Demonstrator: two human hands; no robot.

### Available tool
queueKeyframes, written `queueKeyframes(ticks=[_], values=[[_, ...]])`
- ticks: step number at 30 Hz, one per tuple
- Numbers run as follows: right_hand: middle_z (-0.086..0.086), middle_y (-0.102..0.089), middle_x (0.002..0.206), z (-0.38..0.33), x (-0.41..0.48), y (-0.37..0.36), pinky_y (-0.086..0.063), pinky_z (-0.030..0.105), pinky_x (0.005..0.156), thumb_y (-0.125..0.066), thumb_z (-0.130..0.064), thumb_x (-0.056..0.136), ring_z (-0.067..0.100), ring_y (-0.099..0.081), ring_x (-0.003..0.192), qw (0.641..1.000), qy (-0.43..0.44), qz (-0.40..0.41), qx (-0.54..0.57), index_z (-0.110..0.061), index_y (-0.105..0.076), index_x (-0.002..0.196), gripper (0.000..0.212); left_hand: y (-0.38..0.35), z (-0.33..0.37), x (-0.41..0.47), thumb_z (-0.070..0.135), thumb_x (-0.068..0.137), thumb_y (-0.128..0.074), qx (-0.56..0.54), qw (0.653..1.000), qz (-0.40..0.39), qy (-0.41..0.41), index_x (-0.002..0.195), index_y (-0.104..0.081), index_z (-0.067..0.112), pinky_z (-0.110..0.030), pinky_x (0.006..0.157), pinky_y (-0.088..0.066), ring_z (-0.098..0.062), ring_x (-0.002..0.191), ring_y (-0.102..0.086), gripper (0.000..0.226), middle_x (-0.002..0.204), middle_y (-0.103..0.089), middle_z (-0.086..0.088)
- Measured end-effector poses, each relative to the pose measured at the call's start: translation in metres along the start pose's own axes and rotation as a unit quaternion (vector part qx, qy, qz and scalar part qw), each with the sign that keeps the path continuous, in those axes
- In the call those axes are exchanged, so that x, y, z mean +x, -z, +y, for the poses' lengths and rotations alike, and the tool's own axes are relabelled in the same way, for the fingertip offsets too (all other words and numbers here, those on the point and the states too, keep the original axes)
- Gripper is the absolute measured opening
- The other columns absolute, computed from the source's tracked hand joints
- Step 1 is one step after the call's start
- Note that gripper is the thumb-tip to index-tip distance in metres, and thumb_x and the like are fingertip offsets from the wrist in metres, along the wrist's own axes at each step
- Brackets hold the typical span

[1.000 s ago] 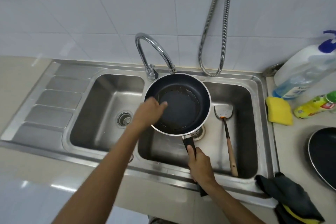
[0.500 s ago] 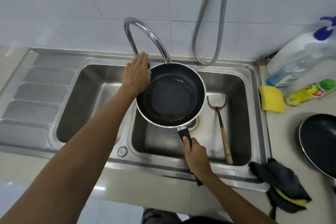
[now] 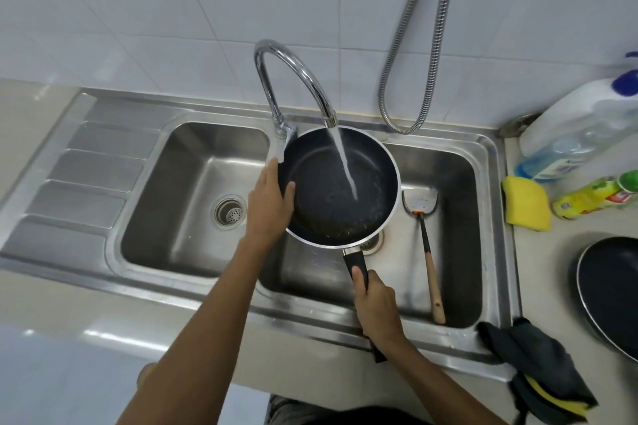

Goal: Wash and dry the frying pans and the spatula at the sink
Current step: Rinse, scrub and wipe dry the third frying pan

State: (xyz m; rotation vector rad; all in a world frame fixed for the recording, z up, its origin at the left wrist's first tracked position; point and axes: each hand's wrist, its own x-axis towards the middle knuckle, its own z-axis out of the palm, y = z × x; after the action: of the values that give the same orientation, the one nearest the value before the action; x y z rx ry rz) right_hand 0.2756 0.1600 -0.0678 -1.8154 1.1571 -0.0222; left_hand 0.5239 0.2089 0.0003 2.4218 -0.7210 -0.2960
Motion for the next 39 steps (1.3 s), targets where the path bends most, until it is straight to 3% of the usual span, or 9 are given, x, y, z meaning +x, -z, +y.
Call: queueKeyframes(ticks=[3,6,9,13,17,22,27,34,39], values=[[0.001,-0.064,0.072,-0.001,-0.001,0.003,-0.057,0.047,0.064,-0.037,-0.057,0.103,0.023,-0.064,0.067,1.000,-0.011,-0.018,0.010,-0.022,-0.056,0.088,0.042,-0.012,0.027,-0.069,0.027,0.101,-0.058,-0.137,0.986,0.031,0.095,0.139,-0.050,0.013,-0.031,0.094,-0.051,-0.017,0.110,-0.066,0.041,0.119,-0.069,0.000],[0.001,-0.065,0.070,-0.005,-0.005,0.008,-0.052,0.038,0.062,-0.035,-0.058,0.102,0.024,-0.064,0.066,0.999,-0.012,-0.028,0.023,-0.021,-0.055,0.083,0.046,-0.044,0.051,-0.132,0.027,0.099,-0.062,-0.191,0.968,0.011,0.164,0.118,-0.056,0.017,-0.020,0.077,-0.046,-0.010,0.086,-0.066,0.023,0.093,-0.067,0.009],[0.000,-0.070,0.075,-0.004,-0.006,0.013,-0.054,0.027,0.061,-0.040,-0.048,0.106,0.014,-0.067,0.066,0.997,-0.018,-0.047,0.057,-0.021,-0.060,0.087,0.038,-0.075,0.065,-0.157,0.029,0.097,-0.064,-0.257,0.933,-0.049,0.249,0.108,-0.053,0.013,-0.018,0.072,-0.047,-0.012,0.085,-0.066,0.022,0.095,-0.068,0.001],[-0.003,-0.073,0.083,0.007,-0.005,0.022,-0.061,0.045,0.072,-0.053,-0.034,0.103,0.014,-0.071,0.076,0.997,-0.009,-0.056,0.059,-0.022,-0.064,0.096,0.018,-0.099,0.076,-0.153,0.049,0.093,-0.061,-0.274,0.894,-0.159,0.315,0.099,-0.064,0.007,-0.031,0.079,-0.050,-0.025,0.095,-0.070,0.043,0.094,-0.072,-0.008],[-0.005,-0.074,0.081,0.009,-0.017,0.031,-0.061,0.045,0.073,-0.055,-0.039,0.102,0.011,-0.072,0.079,0.997,0.012,-0.021,0.070,-0.023,-0.066,0.098,0.020,-0.105,0.090,-0.155,0.037,0.094,-0.067,-0.326,0.857,-0.194,0.347,0.076,-0.063,0.015,-0.026,0.072,-0.048,-0.020,0.084,-0.066,0.029,0.074,-0.066,0.002],[-0.001,-0.073,0.081,0.002,-0.024,0.066,-0.059,0.039,0.068,-0.057,-0.031,0.100,0.010,-0.071,0.074,0.998,0.036,0.011,0.050,-0.019,-0.062,0.099,0.013,-0.110,0.108,-0.156,0.030,0.098,-0.064,-0.454,0.790,-0.230,0.341,0.086,-0.070,0.008,-0.030,0.069,-0.058,-0.021,0.082,-0.074,0.025,0.080,-0.075,-0.007],[-0.002,-0.074,0.083,0.003,-0.025,0.074,-0.060,0.043,0.067,-0.055,-0.028,0.100,0.010,-0.071,0.073,0.998,0.055,0.009,0.038,-0.020,-0.061,0.103,0.011,-0.115,0.115,-0.157,0.032,0.098,-0.062,-0.458,0.792,-0.237,0.326,0.092,-0.069,0.008,-0.039,0.084,-0.061,-0.026,0.091,-0.075,0.027,0.090,-0.077,-0.013],[-0.004,-0.073,0.081,0.008,-0.043,0.060,-0.062,0.046,0.065,-0.055,-0.029,0.100,0.012,-0.072,0.072,0.996,0.032,-0.005,0.084,-0.025,-0.060,0.098,0.006,-0.114,0.098,-0.169,0.040,0.097,-0.062,-0.410,0.798,-0.259,0.357,0.105,-0.070,0.003,-0.040,0.080,-0.061,-0.025,0.091,-0.075,0.039,0.091,-0.078,-0.011],[0.000,-0.073,0.077,0.016,-0.050,0.060,-0.060,0.051,0.061,-0.058,-0.028,0.097,0.017,-0.072,0.069,0.994,0.020,-0.012,0.103,-0.022,-0.060,0.093,0.008,-0.119,0.095,-0.178,0.040,0.095,-0.063,-0.399,0.803,-0.257,0.360,0.102,-0.070,0.007,-0.043,0.087,-0.061,-0.024,0.093,-0.074,0.035,0.095,-0.078,-0.009]])
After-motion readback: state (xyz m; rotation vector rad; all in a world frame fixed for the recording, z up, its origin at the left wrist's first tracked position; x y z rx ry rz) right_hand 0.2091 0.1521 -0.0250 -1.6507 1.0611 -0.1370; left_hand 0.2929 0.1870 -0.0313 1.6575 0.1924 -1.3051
